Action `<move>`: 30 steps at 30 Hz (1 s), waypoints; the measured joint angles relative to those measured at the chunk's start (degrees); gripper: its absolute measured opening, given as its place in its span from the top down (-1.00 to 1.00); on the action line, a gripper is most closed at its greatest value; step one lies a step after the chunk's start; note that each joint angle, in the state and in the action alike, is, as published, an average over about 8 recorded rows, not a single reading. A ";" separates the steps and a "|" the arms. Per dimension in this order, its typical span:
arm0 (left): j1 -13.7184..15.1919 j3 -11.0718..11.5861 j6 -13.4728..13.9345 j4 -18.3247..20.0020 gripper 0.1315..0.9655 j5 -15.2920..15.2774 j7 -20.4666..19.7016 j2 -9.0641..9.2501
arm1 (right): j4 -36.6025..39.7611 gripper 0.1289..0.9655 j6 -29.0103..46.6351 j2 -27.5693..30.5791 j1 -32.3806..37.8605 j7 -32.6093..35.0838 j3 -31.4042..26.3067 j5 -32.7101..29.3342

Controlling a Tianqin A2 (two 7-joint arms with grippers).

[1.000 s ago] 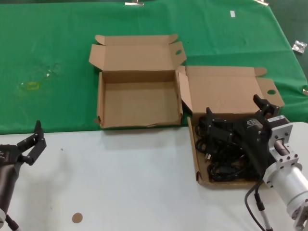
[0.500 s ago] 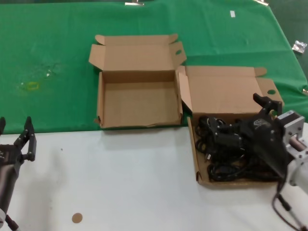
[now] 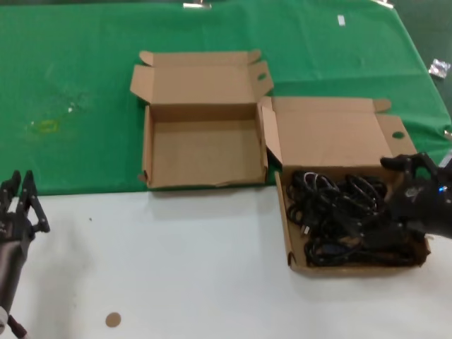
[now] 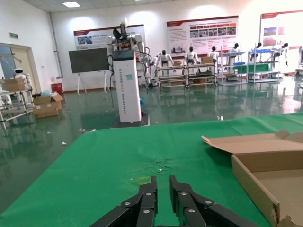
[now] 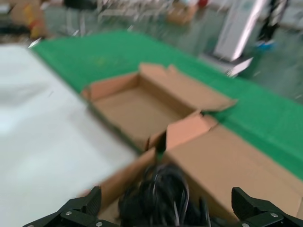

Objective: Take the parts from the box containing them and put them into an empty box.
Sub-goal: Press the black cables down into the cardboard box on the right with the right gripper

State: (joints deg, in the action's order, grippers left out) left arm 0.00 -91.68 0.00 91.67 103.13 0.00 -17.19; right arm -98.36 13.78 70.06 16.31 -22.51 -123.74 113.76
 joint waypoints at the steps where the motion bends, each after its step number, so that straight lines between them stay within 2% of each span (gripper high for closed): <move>1: 0.00 0.00 0.00 0.00 0.70 0.00 0.00 0.00 | 0.35 -1.00 2.39 0.79 0.89 -1.41 0.02 -1.42; 4: 0.00 0.00 0.00 0.00 0.81 0.00 0.00 0.00 | 1.65 -1.00 9.68 2.15 3.44 -4.45 0.51 -5.43; 7: 0.00 0.00 0.00 0.00 0.85 0.00 0.00 0.00 | 3.19 -1.00 16.39 2.09 5.69 -5.75 1.25 -8.80; 14: 0.00 0.00 0.00 0.00 0.94 0.00 0.00 0.00 | 7.73 -1.00 27.85 -1.84 9.71 -4.66 2.94 -14.90; 23: 0.00 0.00 0.00 0.00 0.95 -0.01 0.00 0.00 | 14.30 -1.00 32.77 -8.76 12.34 -1.48 5.15 -20.44; 30: 0.00 0.00 0.00 0.00 0.95 -0.01 0.00 0.00 | 17.92 -0.92 34.69 -12.72 13.71 0.11 6.49 -23.09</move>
State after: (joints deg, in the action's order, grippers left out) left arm 0.00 -91.68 0.00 91.67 103.12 -0.01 -17.19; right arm -80.44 48.47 57.35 30.02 -22.40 -117.25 90.67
